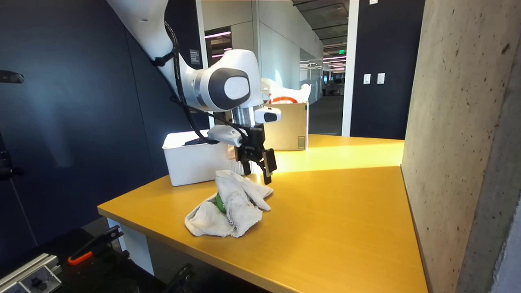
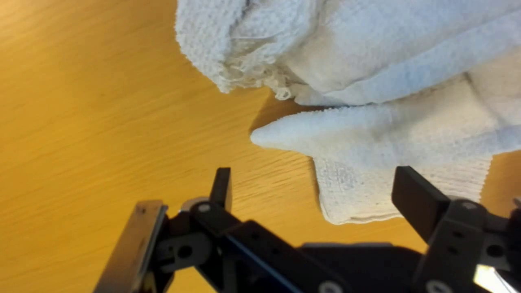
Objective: Put the apple on the towel and cover it, then put it in the basket
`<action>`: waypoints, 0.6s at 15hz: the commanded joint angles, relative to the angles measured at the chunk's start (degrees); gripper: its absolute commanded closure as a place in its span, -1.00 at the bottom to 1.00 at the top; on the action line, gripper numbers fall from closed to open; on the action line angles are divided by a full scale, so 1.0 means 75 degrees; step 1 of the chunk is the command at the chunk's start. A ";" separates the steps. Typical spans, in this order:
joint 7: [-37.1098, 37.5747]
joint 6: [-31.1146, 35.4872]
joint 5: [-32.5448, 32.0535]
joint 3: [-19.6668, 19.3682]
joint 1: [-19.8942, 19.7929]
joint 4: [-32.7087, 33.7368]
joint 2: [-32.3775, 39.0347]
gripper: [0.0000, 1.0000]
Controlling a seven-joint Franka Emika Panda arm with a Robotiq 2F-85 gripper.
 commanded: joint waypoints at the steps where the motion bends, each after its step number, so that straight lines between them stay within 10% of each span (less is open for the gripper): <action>1: -0.0478 0.1069 0.0712 0.0444 -0.0148 -0.0165 0.0290 -1.00; 9: -0.0350 0.2735 0.1674 0.0920 -0.0187 -0.2058 -0.0347 -1.00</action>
